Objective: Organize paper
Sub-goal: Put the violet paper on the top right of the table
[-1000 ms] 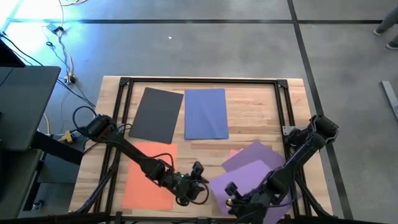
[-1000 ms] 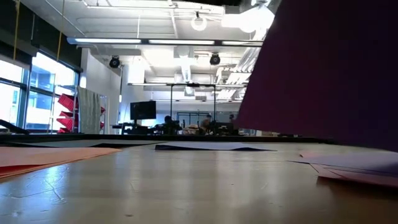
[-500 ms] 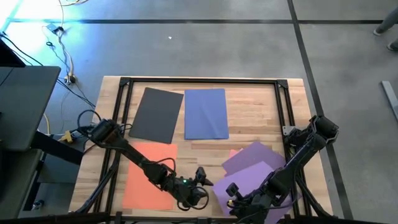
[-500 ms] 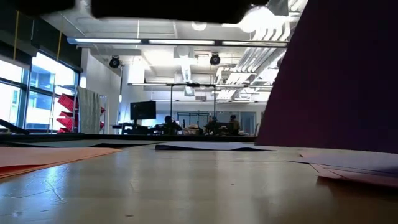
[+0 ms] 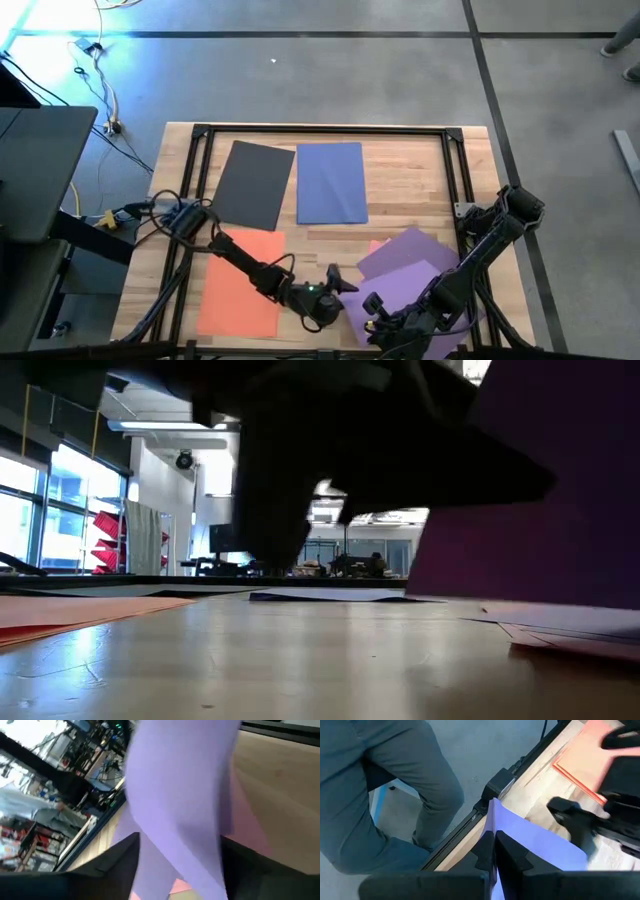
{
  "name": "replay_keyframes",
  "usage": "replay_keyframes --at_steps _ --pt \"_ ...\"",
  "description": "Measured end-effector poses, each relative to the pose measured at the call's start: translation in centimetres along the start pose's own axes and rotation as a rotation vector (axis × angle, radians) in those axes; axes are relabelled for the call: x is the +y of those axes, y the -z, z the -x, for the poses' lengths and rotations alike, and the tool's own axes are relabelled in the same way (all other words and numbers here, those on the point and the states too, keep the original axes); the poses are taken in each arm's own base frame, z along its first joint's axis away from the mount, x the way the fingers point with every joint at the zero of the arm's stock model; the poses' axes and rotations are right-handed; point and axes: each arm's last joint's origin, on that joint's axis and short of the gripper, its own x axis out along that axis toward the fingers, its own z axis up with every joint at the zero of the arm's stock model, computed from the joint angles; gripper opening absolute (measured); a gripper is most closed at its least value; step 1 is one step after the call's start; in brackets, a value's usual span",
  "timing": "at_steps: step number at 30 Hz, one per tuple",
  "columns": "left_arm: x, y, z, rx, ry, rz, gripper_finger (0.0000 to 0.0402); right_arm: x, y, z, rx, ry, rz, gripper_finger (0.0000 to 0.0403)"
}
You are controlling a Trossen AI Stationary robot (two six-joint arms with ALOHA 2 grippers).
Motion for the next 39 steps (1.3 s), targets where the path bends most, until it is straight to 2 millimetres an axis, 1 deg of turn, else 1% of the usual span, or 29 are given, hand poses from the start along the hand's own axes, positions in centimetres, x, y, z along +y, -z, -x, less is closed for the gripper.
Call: replay_keyframes --at_steps 2,5,6,7,12,14,17,20,22,26,33,36,39 --pt "0.3 0.3 -0.3 0.009 -0.002 0.007 0.0125 0.0 0.0 0.0 0.0 0.001 0.0 0.0" --pt "0.7 0.7 -0.6 0.017 0.011 0.008 0.0036 -0.1 0.0 0.0 0.0 0.025 0.0 0.0" --pt "0.7 0.8 -0.6 0.025 0.013 0.004 0.0018 -0.1 0.0 0.0 0.001 0.029 0.0 0.0" --pt "0.7 0.9 -0.6 0.035 0.014 0.0 0.0011 -0.1 0.1 0.0 0.006 0.03 0.0 0.0" --pt "0.5 1.3 -0.5 0.126 -0.052 -0.059 0.0001 -0.3 0.5 0.0 0.052 0.042 0.001 0.0" --pt "0.3 1.3 -0.3 0.155 -0.07 -0.093 0.0 -0.5 0.8 -0.1 0.086 0.086 0.009 0.0" --pt "0.0 1.3 0.0 0.192 -0.089 -0.125 0.0 -1.1 1.7 0.0 0.172 0.19 -0.037 0.0002" --pt "-0.3 1.6 0.1 0.223 -0.078 -0.131 0.0 -1.6 2.9 0.2 0.289 0.227 -0.054 0.0016" --pt "-0.3 1.8 0.1 0.238 -0.074 -0.116 0.0 -1.9 3.6 0.5 0.361 0.246 -0.067 0.0033" --pt "0.3 2.5 -0.4 0.265 -0.086 -0.059 0.0 -2.3 4.8 1.0 0.475 0.306 -0.131 0.0083" --pt "1.5 3.4 -1.1 0.287 -0.122 0.044 0.0 -2.2 5.8 1.7 0.568 0.374 -0.279 0.0176" --pt "2.0 3.8 -1.4 0.294 -0.136 0.088 0.0 -1.8 6.1 2.5 0.625 0.423 -0.385 0.0209" --pt "2.3 4.1 -1.6 0.296 -0.14 0.119 0.0 -1.5 6.2 3.5 0.674 0.491 -0.536 0.023"
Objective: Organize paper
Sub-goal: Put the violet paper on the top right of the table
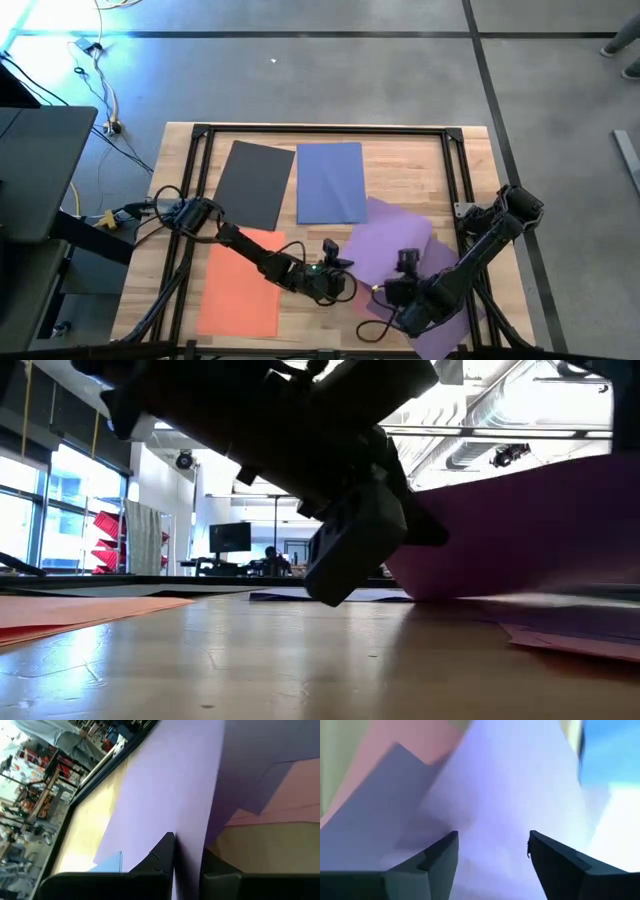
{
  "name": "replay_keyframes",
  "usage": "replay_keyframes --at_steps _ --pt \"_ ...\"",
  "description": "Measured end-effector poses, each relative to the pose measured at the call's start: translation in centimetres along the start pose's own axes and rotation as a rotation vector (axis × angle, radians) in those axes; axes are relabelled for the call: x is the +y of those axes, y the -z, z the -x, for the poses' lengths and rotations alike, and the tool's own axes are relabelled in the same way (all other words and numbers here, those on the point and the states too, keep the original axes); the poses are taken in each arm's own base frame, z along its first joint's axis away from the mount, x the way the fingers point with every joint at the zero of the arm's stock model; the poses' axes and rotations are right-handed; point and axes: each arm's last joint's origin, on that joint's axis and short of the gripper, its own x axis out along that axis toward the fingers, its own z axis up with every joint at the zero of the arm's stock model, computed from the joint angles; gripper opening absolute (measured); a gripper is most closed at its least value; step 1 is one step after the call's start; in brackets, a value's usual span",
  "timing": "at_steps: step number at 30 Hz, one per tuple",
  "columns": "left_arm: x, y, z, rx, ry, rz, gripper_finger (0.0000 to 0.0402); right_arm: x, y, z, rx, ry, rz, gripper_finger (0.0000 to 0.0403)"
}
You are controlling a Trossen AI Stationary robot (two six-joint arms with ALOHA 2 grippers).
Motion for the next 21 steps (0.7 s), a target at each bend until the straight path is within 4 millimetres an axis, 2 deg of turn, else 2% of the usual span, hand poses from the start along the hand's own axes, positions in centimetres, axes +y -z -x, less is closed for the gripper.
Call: replay_keyframes --at_steps 4,8,13,18,21 --pt "0.5 0.2 -0.5 0.004 -0.001 0.052 0.0 0.7 0.6 0.6 -0.003 -0.024 -0.12 0.0235" --pt "1.0 0.4 -1.0 0.011 -0.012 0.111 0.0 2.3 1.0 0.9 -0.087 -0.083 -0.103 0.0228" --pt "1.8 0.2 -1.6 -0.006 0.014 0.196 0.0 3.0 1.5 1.4 -0.174 -0.058 -0.084 0.0206" --pt "2.0 -0.2 -1.7 -0.014 0.015 0.216 0.0 2.8 1.3 1.4 -0.223 -0.02 -0.065 0.0183" --pt "2.1 -0.6 -1.8 -0.031 0.032 0.226 0.0 2.4 0.9 0.7 -0.257 0.049 -0.084 0.0174"
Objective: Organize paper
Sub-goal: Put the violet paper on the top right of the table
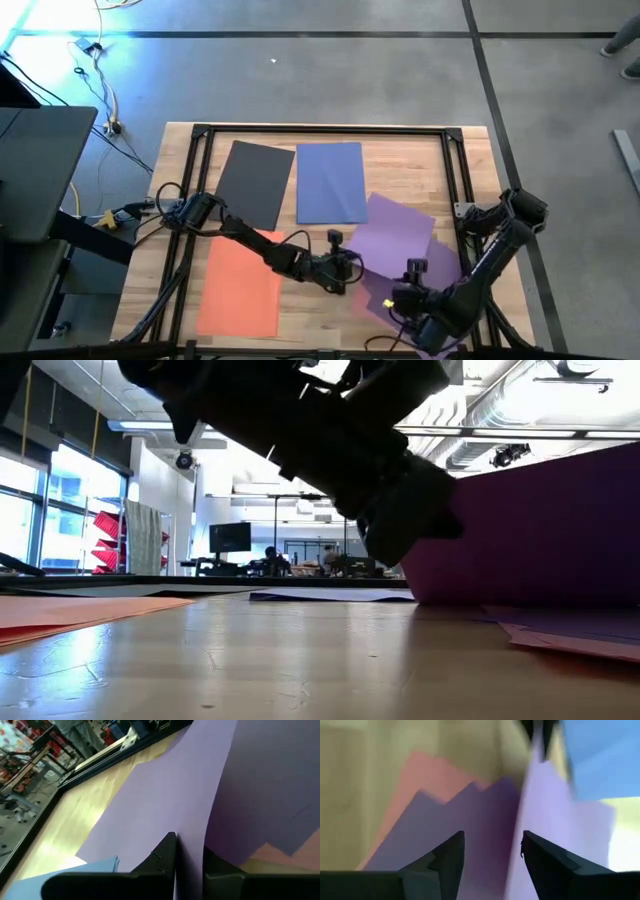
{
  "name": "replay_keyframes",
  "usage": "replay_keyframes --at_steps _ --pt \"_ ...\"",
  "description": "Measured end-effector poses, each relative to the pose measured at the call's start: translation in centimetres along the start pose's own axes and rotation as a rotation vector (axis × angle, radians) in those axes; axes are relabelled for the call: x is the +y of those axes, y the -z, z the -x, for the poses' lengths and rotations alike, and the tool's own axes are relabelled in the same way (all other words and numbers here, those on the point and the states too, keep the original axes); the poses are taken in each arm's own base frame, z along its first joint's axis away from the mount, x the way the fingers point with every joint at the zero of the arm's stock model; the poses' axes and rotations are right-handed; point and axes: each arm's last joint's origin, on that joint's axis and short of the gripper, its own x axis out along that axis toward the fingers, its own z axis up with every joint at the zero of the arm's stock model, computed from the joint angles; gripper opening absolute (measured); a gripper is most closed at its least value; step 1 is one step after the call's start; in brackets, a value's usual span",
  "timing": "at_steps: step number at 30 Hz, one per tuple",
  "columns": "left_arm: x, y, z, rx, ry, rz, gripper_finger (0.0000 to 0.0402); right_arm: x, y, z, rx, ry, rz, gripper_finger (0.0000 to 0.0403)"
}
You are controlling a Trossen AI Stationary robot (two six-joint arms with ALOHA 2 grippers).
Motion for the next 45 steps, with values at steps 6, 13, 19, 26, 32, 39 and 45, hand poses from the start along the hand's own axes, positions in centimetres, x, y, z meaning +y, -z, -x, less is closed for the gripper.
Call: replay_keyframes --at_steps 6,13,19,26,32,39,45 --pt "0.0 -0.6 0.0 -0.019 0.014 0.035 0.0 0.5 -0.6 -3.3 0.033 0.103 0.065 0.0149" --pt "0.0 -0.7 0.0 -0.026 0.038 0.032 0.0 0.4 0.0 -6.6 0.195 0.222 0.101 0.0067" --pt "-1.0 -1.5 0.6 -0.067 0.163 -0.103 0.0038 0.2 1.2 -6.9 0.302 0.303 0.168 0.0003" --pt "-1.5 -4.9 4.2 -0.028 0.045 -0.231 0.0102 -1.3 4.3 -6.9 0.354 0.458 0.221 0.0" --pt "-1.4 -5.8 7.0 0.042 -0.054 -0.323 0.0113 -3.7 7.9 -9.0 0.434 0.564 0.346 0.0" --pt "-1.4 -5.1 7.5 0.124 -0.108 -0.376 0.0113 -7.1 10.2 -10.5 0.531 0.604 0.279 0.0" --pt "-0.3 -3.8 6.7 0.214 -0.118 -0.288 0.0113 -8.6 9.4 -9.8 0.605 0.64 0.05 0.0"
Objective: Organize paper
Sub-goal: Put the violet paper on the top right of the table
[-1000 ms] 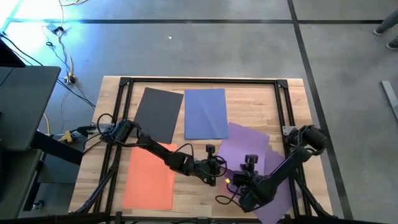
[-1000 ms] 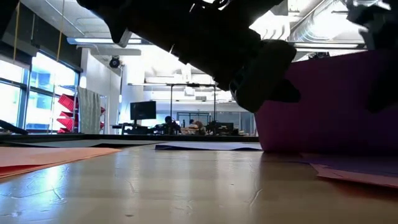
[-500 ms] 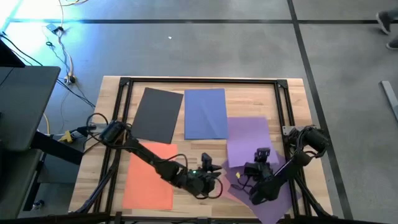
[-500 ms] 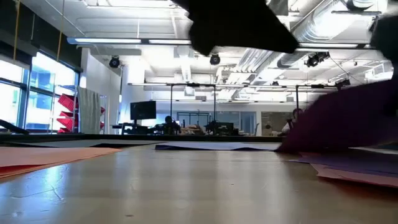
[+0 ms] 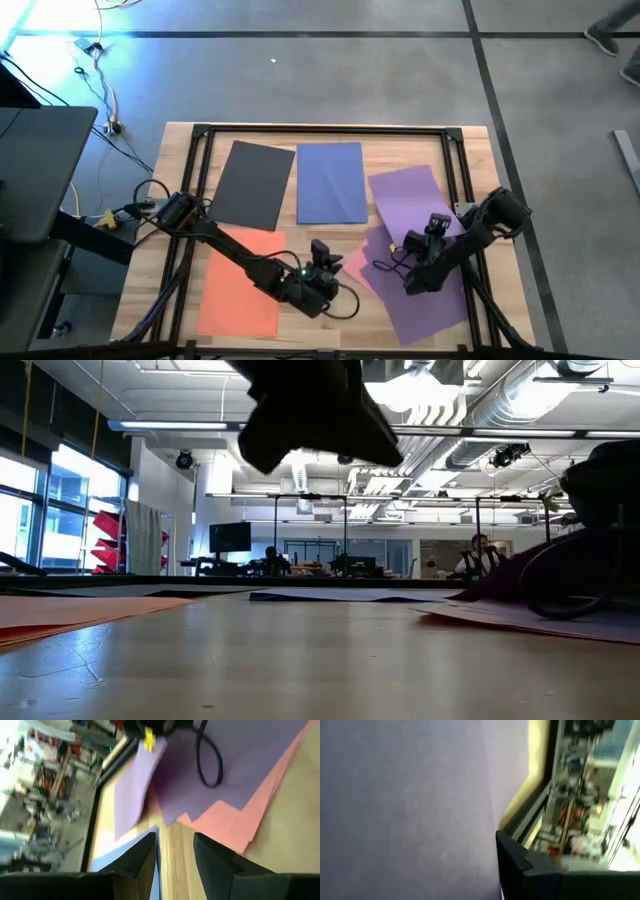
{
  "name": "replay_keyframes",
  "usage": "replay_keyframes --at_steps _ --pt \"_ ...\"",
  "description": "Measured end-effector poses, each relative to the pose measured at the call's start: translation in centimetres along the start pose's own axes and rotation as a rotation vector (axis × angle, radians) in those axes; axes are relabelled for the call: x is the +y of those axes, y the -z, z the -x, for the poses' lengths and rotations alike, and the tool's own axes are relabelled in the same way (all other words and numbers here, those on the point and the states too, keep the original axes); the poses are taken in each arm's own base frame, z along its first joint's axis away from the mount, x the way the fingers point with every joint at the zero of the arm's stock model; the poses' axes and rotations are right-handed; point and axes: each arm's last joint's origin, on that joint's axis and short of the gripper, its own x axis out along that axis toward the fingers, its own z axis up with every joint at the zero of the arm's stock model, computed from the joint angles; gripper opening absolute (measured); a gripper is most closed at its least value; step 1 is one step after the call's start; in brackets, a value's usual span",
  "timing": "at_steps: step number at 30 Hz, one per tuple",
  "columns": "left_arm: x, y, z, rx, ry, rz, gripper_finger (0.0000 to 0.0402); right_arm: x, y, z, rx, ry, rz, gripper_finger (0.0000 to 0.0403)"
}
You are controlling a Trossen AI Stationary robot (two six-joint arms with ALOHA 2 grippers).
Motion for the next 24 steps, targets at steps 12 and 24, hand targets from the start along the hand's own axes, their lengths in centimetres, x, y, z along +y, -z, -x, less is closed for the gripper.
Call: replay_keyframes --at_steps 12,24 --pt "0.6 1.8 -2.1 0.113 0.125 0.119 0.0113 -3.2 -2.9 0.1 -0.099 -0.08 -0.144 0.0" --pt "0.0 1.8 -2.2 0.105 0.167 0.118 0.0113 -5.3 -6.3 -4.4 0.078 -0.102 -0.12 0.0"
